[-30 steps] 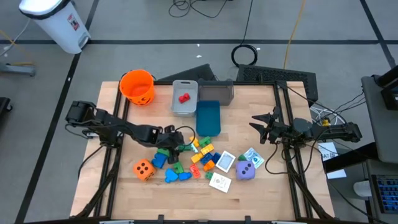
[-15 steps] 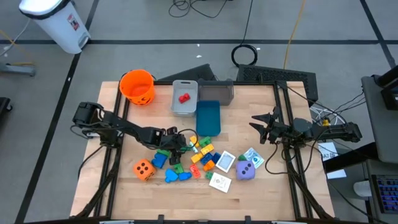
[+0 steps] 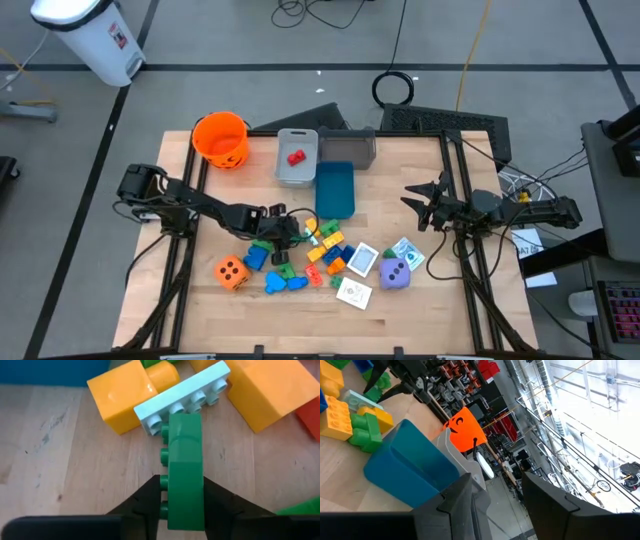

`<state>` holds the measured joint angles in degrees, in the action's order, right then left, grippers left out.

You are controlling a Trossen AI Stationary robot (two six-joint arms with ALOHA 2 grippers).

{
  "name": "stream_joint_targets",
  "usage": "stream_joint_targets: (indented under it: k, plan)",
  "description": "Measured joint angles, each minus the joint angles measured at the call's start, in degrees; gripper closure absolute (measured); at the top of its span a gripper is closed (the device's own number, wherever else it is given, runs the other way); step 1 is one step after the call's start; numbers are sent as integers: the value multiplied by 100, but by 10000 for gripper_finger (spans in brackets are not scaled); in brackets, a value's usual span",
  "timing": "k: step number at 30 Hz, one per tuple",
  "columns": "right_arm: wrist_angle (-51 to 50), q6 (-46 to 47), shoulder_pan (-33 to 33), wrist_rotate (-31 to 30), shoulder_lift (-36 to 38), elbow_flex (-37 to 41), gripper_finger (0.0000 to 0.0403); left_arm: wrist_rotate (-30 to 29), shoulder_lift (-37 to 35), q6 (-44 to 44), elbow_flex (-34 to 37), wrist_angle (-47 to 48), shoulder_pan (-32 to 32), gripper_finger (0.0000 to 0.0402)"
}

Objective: Pick & Place Toys
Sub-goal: Put the small green gamepiece into the white bin

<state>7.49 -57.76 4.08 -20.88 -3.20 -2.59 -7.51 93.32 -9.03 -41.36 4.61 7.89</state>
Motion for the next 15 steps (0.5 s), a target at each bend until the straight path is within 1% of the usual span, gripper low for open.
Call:
stream_joint_targets:
  k: [2, 6, 10, 12, 15]
  plan:
    - [1, 0, -2, -1, 2, 1, 234, 0, -11, 4, 0, -1, -21, 301]
    - [0, -1, 0, 0, 1, 1, 234, 2, -27, -106, 0, 37, -89, 301]
    - [0, 0, -2, 0, 0, 2, 234, 7, -211, -180, -17, 215, -109, 273]
    - [2, 0, -2, -2, 0, 2, 234, 2, -391, -176, -17, 350, -109, 266]
    - [-2, 0, 0, 0, 0, 2, 234, -28, -750, -162, -17, 427, -126, 281]
